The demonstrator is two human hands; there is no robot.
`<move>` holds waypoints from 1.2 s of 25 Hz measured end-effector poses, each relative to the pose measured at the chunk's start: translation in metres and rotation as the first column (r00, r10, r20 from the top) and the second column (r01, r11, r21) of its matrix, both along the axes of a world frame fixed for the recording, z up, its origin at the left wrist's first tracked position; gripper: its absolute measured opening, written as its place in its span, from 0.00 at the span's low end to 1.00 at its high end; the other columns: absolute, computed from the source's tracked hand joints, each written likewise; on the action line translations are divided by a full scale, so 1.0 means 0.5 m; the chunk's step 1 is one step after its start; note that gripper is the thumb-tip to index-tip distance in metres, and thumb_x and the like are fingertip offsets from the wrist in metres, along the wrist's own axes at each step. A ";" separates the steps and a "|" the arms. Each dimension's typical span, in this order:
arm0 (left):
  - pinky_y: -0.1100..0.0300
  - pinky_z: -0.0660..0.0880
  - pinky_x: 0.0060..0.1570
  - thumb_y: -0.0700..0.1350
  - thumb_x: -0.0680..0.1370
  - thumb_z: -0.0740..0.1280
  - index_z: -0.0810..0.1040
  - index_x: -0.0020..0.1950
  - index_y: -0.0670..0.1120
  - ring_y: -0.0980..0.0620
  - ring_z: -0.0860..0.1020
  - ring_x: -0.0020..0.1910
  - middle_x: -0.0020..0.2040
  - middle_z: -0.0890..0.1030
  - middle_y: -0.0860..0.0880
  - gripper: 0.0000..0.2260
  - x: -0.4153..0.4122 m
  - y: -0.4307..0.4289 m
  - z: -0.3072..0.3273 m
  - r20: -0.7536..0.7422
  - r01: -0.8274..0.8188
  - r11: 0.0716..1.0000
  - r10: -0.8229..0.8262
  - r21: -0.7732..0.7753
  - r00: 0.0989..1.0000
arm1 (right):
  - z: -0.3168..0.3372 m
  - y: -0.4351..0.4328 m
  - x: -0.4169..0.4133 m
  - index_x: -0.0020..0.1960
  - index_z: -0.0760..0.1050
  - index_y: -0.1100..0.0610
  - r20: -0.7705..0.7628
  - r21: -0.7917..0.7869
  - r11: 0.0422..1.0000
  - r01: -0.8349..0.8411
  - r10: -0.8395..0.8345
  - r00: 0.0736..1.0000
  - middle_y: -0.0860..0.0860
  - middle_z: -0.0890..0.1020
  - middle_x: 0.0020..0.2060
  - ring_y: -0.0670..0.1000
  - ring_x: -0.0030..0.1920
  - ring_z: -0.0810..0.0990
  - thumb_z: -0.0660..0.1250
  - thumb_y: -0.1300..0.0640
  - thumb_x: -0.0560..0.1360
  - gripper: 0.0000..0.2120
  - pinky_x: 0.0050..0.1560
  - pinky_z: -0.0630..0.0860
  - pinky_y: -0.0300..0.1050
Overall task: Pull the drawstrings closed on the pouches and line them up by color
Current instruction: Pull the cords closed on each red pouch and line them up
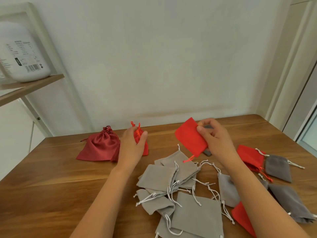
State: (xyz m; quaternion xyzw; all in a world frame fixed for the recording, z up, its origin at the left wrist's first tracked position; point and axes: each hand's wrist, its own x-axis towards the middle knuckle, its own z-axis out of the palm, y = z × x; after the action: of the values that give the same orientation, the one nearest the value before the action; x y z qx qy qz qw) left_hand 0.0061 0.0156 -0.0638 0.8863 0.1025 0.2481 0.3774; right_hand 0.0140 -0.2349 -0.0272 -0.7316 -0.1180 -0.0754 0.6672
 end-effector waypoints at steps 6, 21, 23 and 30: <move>0.60 0.79 0.47 0.56 0.76 0.61 0.81 0.51 0.43 0.51 0.83 0.43 0.46 0.85 0.50 0.18 -0.111 -0.116 0.083 -0.186 0.445 0.713 -0.618 -0.541 0.764 | -0.008 0.049 -0.022 0.48 0.69 0.55 0.010 0.158 0.968 -0.193 0.194 0.981 0.47 0.76 0.24 0.45 0.22 0.72 0.61 0.60 0.80 0.02 0.20 0.67 0.35; 0.68 0.75 0.42 0.37 0.79 0.63 0.82 0.51 0.45 0.61 0.77 0.34 0.39 0.82 0.53 0.09 -0.094 -0.034 0.036 -0.087 0.335 0.876 -0.385 -0.346 0.919 | -0.048 0.039 0.004 0.54 0.80 0.46 0.118 -0.433 0.893 -0.122 0.190 0.975 0.44 0.81 0.37 0.41 0.38 0.78 0.65 0.63 0.77 0.14 0.47 0.77 0.38; 0.70 0.75 0.41 0.36 0.79 0.64 0.81 0.54 0.47 0.63 0.78 0.33 0.39 0.83 0.53 0.10 -0.094 -0.026 0.033 -0.098 0.332 0.883 -0.382 -0.332 0.919 | -0.049 0.034 0.010 0.55 0.81 0.52 0.179 -0.596 0.802 -0.024 0.161 0.970 0.41 0.79 0.38 0.37 0.39 0.75 0.66 0.60 0.77 0.10 0.42 0.71 0.29; 0.68 0.75 0.35 0.43 0.78 0.66 0.80 0.39 0.44 0.61 0.76 0.30 0.32 0.81 0.52 0.09 -0.094 0.003 0.032 -0.171 0.289 0.937 -0.322 -0.195 0.931 | -0.051 0.022 0.023 0.40 0.74 0.55 0.199 -0.656 0.744 0.128 0.007 0.980 0.45 0.74 0.32 0.44 0.33 0.71 0.64 0.51 0.78 0.10 0.32 0.63 0.37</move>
State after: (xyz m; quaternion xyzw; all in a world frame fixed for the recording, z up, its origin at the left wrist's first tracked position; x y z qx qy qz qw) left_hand -0.0406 0.0171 -0.0477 0.8771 0.0207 0.0863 0.4720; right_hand 0.0255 -0.2242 -0.0527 -0.9142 -0.1757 -0.1189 0.3453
